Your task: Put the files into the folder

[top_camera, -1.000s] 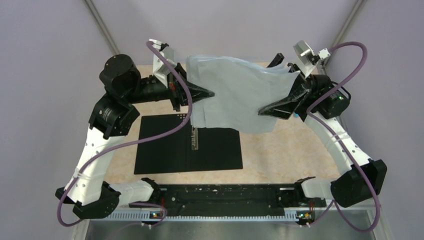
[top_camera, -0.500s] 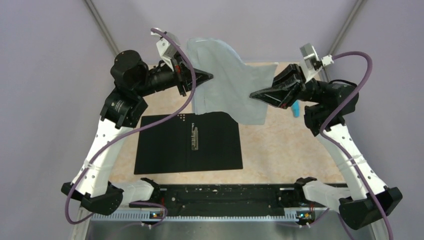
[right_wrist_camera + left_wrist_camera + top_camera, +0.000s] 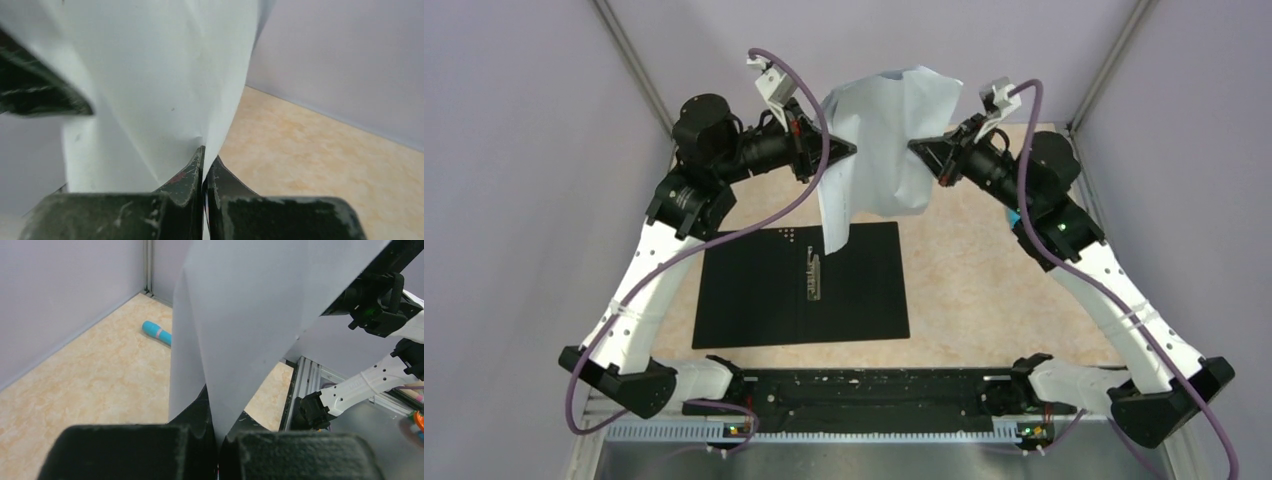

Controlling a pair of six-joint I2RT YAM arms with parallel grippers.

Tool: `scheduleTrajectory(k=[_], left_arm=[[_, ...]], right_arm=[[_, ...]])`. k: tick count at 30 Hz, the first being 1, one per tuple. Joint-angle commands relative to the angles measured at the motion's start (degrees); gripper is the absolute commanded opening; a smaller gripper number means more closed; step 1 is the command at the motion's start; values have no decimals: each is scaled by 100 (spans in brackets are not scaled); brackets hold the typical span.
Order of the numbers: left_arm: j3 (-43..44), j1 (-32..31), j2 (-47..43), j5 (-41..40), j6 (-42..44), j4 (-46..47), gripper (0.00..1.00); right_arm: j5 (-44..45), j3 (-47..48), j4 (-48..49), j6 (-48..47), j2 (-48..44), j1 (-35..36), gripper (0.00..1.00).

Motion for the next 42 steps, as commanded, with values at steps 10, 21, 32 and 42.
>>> scheduleTrajectory(k=[10,21,32,42], left_arm=[[-704,48,1253,-590,-1688,-21,0],[-1640,371,3076,386,-1670,254,0],[-1628,434,3876,-33,-1587,-204,0],[-1410,400,3852,-310,-1769,-490,0]], right_arm=[[2817,353,-2238,523,1214,53,0],[3402,-647,-2331,772,1456,-280,65],[3018,-1464,-1691,1191,1843,-108,54],[2618,-1845,-527,1966,2851,294,11]])
